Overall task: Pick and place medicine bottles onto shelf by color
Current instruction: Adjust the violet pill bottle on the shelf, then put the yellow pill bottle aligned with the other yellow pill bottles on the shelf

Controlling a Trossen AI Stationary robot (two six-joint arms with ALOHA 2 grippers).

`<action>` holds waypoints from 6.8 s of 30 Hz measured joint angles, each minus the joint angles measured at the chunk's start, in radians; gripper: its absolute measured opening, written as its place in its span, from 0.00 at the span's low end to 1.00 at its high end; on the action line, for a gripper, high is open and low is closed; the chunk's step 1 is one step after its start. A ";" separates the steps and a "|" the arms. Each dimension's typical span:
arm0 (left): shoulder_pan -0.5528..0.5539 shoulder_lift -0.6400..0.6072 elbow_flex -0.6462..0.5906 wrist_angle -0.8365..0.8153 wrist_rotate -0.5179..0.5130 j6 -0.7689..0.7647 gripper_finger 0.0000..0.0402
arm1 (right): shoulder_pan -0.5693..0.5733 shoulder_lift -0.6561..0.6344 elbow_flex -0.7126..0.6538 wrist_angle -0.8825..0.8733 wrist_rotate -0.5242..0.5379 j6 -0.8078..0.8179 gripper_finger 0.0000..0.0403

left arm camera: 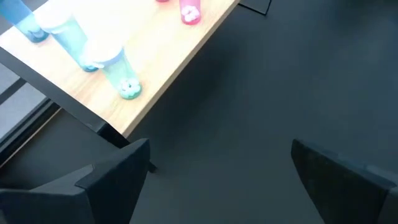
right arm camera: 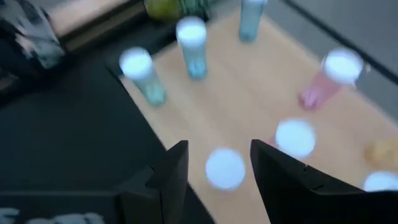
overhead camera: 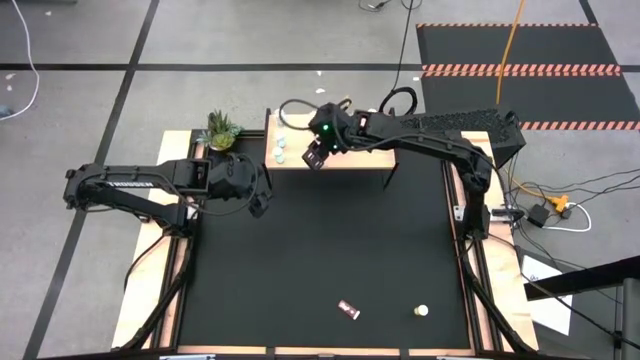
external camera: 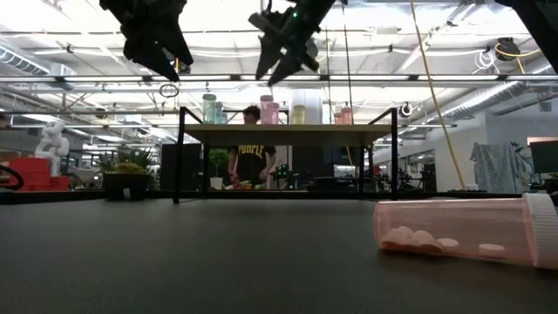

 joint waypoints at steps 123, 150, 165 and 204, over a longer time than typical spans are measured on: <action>-0.226 0.154 0.007 0.140 0.050 -0.357 0.97 | -0.002 -0.786 -0.674 0.325 -0.338 -0.320 0.36; -0.472 0.469 0.007 0.496 0.150 0.016 0.97 | 0.577 -0.755 -0.826 0.512 0.069 0.368 0.36; -0.451 0.783 0.009 1.169 0.246 0.335 0.97 | 0.917 -0.725 -0.826 0.223 0.320 0.981 0.36; -0.452 0.806 0.092 0.952 0.124 0.189 0.97 | 1.337 -0.410 -0.826 -0.144 0.101 0.946 0.65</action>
